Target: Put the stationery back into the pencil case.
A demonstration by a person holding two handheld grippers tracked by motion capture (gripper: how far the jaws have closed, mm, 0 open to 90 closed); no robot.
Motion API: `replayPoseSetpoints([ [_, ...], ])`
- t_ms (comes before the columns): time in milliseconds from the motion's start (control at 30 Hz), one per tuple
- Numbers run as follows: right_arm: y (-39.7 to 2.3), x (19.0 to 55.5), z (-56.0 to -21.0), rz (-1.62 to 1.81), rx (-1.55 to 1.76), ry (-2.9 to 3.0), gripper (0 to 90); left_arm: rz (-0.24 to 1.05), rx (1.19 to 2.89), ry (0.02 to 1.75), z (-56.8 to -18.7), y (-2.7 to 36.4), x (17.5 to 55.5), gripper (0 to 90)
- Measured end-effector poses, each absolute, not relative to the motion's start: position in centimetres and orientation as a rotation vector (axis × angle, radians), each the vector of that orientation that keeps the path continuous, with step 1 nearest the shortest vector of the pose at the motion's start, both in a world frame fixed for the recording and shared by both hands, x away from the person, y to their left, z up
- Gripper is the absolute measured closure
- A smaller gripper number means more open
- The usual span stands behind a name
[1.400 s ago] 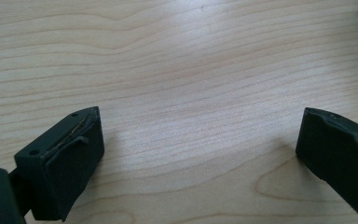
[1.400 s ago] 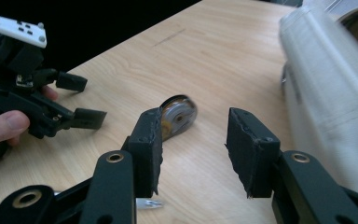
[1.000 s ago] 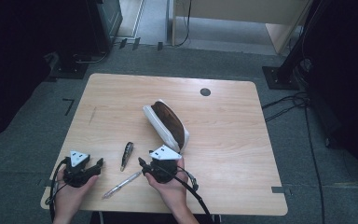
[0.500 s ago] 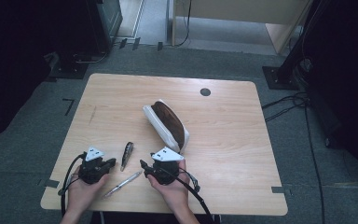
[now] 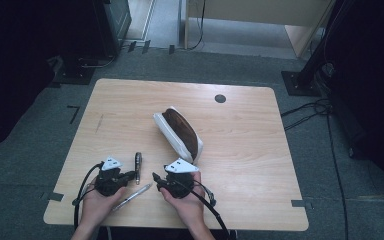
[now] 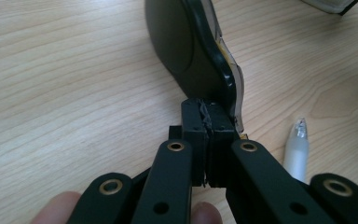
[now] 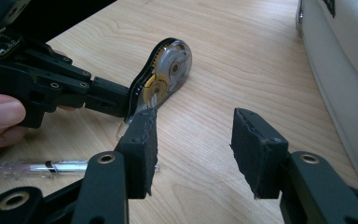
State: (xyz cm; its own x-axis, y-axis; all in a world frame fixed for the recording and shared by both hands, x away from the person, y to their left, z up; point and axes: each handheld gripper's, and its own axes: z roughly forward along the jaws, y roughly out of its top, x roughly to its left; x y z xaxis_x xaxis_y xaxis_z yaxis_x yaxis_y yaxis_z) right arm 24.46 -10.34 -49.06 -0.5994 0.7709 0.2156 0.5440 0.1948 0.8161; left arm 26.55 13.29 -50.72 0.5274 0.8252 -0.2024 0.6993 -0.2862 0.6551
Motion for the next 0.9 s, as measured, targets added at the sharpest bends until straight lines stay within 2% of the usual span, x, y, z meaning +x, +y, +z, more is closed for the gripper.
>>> replayPoseSetpoints([
  [233, -10.1, 24.7, -49.4, 1.348, 1.257, 2.237, 50.6, 0.172, 2.031, 1.201, -50.5, 12.7, 26.9, 86.2],
  [433, -9.8, 24.8, -49.7, 1.335, 1.249, 2.254, 50.5, 0.202, 2.022, 1.194, -50.5, 13.2, 26.8, 82.5],
  [533, -9.6, 24.9, -49.8, 1.341, 1.249, 2.261, 50.9, 0.234, 1.99, 1.2, -50.3, 14.5, 26.5, 79.9],
  [733, -9.2, 25.2, -49.9, 1.378, 1.241, 2.279, 57.8, 0.325, 1.914, 1.304, -50.3, 18.2, 25.9, 68.4],
  [900, -8.4, 25.4, -49.9, 1.379, 1.228, 2.289, 59.6, 0.428, 1.876, 1.399, -50.8, 21.0, 25.3, 58.6],
])
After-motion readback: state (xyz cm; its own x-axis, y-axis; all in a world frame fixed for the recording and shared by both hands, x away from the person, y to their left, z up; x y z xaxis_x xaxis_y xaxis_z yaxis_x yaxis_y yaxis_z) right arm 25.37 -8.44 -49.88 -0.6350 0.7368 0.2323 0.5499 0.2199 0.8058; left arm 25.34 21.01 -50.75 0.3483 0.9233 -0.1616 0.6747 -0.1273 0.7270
